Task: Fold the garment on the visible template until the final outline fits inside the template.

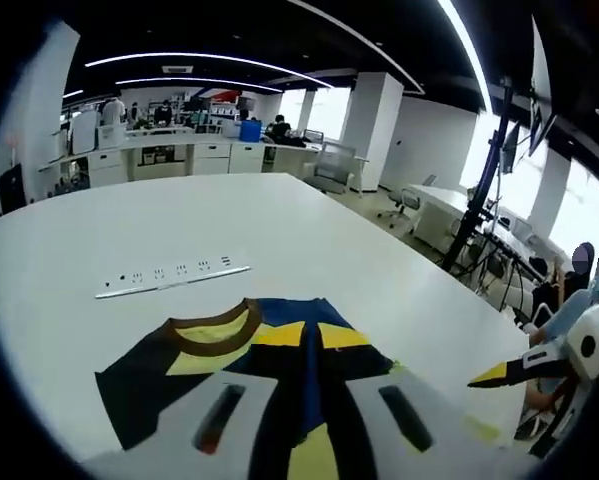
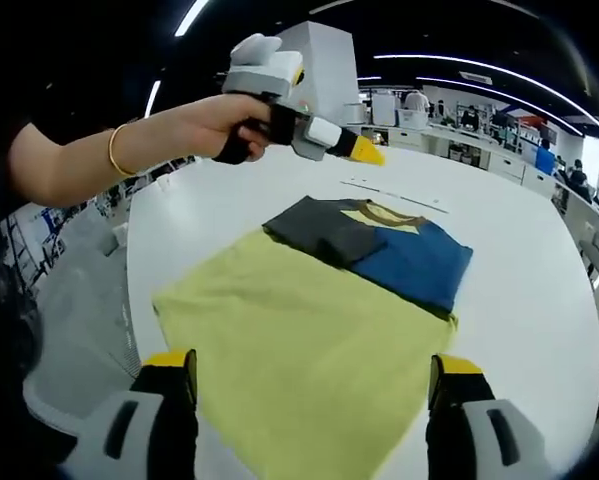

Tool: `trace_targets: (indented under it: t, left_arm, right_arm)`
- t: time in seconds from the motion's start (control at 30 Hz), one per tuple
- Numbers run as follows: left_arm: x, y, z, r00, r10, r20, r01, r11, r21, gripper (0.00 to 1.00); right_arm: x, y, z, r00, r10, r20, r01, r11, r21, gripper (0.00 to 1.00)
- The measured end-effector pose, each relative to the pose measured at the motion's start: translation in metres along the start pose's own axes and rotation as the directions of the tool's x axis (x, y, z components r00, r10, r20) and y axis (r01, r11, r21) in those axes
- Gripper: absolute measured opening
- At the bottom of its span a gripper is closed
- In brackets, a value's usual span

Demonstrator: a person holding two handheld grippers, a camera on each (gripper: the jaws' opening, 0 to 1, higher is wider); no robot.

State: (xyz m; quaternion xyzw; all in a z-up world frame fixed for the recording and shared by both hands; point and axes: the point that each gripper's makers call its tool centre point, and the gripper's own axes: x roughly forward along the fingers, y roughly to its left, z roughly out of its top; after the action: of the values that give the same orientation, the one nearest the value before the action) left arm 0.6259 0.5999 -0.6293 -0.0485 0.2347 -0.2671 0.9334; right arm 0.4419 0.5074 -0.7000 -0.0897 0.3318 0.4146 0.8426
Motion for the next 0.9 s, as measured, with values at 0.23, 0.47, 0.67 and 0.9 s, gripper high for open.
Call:
trace_targets:
  t: [0.23, 0.47, 0.67, 0.9]
  left_arm:
    - [-0.013, 0.015, 0.001, 0.999, 0.047, 0.024, -0.048, 0.999, 0.014, 0.38]
    - [-0.032, 0.04, -0.01, 0.992, 0.118, 0.037, -0.118, 0.993, 0.006, 0.68]
    - [-0.05, 0.058, -0.02, 0.987, 0.157, 0.036, -0.157, 0.988, -0.008, 0.79]
    - [-0.072, 0.076, -0.027, 0.981, 0.185, 0.054, -0.184, 0.983, -0.024, 0.89]
  right_arm:
    - [0.007, -0.004, 0.01, 1.0, 0.008, 0.01, -0.008, 1.0, 0.025, 0.91]
    - [0.017, -0.012, 0.027, 1.0, 0.007, 0.025, -0.008, 0.999, 0.05, 0.84]
    - [0.031, -0.018, 0.043, 0.999, 0.016, 0.046, -0.02, 0.996, 0.084, 0.8]
    - [0.053, -0.027, 0.058, 0.999, 0.022, 0.034, -0.024, 0.996, 0.084, 0.7]
